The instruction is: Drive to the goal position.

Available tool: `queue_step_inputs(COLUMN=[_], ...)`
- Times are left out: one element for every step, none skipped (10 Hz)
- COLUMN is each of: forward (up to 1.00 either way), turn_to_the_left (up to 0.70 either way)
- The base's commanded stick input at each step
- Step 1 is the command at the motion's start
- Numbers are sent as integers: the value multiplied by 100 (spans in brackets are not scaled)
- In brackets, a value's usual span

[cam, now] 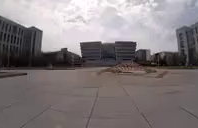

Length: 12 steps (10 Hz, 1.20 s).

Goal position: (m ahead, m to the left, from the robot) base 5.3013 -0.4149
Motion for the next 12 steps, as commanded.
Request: queue_step_inputs(forward=[70, 70, 70, 70, 70, 70, 70, 70, 70, 70, 70, 70], turn_to_the_left=[0, 0, 0, 0, 0, 0, 0, 0, 0, 0, 0, 0])
